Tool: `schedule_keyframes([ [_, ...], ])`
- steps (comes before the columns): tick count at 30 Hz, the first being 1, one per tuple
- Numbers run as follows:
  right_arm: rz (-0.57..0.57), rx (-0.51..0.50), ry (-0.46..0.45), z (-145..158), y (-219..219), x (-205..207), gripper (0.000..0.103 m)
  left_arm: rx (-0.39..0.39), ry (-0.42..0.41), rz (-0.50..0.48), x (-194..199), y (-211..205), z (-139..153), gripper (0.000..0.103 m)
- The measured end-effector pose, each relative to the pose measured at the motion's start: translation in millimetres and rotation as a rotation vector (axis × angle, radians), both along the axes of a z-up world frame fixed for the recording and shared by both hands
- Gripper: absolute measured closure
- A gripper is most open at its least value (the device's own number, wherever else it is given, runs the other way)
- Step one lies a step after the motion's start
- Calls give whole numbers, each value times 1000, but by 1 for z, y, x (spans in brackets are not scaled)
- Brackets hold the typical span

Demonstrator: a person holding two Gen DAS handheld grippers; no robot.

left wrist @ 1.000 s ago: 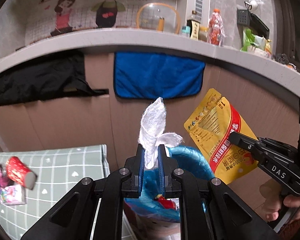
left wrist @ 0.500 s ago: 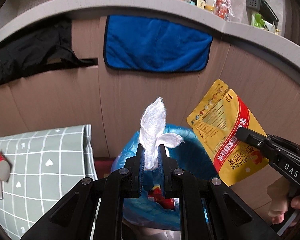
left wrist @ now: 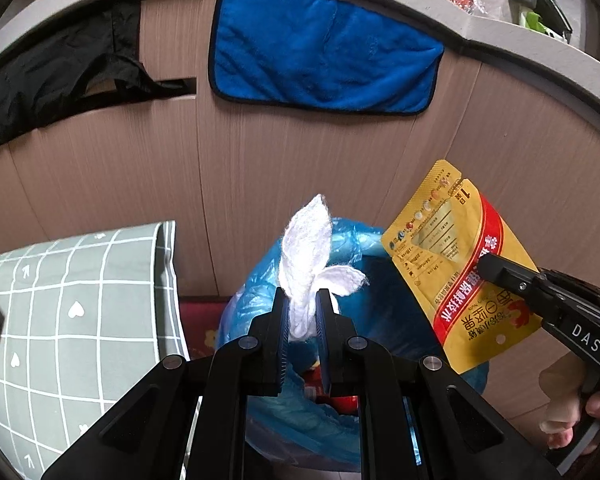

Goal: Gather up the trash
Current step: 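Carry the white tissue with the left gripper while the right carries the yellow packet to the bin, then open both grippers over the bin to drop the tissue and packet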

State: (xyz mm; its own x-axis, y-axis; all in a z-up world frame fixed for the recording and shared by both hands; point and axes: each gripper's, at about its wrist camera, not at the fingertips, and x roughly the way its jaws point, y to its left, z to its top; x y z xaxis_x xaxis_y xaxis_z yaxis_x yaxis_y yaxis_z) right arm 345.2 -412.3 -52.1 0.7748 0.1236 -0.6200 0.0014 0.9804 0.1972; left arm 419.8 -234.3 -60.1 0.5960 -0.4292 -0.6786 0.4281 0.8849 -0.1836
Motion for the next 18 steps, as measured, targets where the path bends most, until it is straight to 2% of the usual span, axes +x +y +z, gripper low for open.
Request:
schedule_keyframes([
  [3, 12, 12, 9, -5, 0, 1, 97, -12, 40, -6, 6, 0, -5, 82],
  [5, 12, 1, 24, -8, 3, 4, 94, -24, 67, -20, 8, 1, -8, 71],
  [6, 5, -6, 28, -9, 3, 4, 91, -39, 74, -23, 8, 2, -7, 70],
  [8, -7, -1, 24, -10, 3, 2, 77, -64, 70, -11, 7, 8, -2, 68],
  [11, -10, 15, 14, -6, 2, -3, 76, -79, 55, 22, 6, 19, 7, 67],
  [14, -20, -18, 8, 2, 7, -10, 76, -73, 40, 53, 1, 37, 17, 66],
  [18, -13, -28, -16, 15, 19, -21, 76, -80, 35, 92, -13, 76, 23, 66],
])
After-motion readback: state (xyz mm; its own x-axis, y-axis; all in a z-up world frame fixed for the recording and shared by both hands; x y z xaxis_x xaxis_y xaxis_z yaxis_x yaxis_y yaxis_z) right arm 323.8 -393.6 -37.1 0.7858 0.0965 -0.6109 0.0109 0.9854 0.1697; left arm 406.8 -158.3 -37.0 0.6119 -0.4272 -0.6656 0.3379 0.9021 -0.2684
